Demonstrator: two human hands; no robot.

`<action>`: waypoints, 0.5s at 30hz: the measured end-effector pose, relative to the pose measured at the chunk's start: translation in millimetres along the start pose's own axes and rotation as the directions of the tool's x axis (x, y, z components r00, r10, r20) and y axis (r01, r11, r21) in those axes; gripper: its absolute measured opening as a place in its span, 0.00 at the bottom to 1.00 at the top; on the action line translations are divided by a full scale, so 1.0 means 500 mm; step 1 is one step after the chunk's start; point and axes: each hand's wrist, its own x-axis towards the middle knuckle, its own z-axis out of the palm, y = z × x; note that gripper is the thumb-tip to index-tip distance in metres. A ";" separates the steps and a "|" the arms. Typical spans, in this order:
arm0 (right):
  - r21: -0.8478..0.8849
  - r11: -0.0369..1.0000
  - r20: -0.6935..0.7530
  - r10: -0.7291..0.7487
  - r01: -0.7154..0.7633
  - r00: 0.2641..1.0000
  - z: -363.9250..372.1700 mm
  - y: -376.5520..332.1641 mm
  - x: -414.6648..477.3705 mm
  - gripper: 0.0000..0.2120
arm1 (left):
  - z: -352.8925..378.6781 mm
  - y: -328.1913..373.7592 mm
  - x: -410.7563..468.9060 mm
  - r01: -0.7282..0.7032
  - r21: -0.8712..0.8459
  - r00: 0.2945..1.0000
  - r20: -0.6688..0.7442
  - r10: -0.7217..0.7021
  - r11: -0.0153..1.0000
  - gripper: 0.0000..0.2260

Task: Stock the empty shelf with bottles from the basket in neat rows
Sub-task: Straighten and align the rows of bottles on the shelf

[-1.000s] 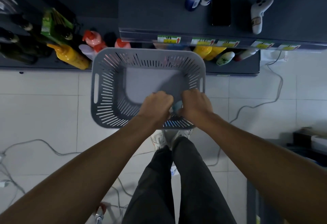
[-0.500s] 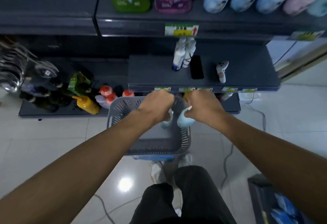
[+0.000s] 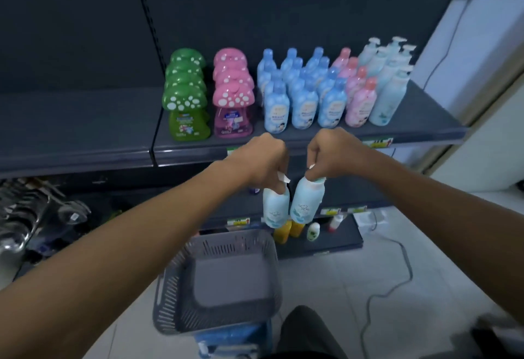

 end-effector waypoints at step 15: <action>-0.088 0.993 -0.132 -0.084 0.073 0.988 -0.306 0.262 0.016 0.06 | -0.197 0.205 0.240 -0.092 0.039 0.990 -0.101 0.096 0.995 0.08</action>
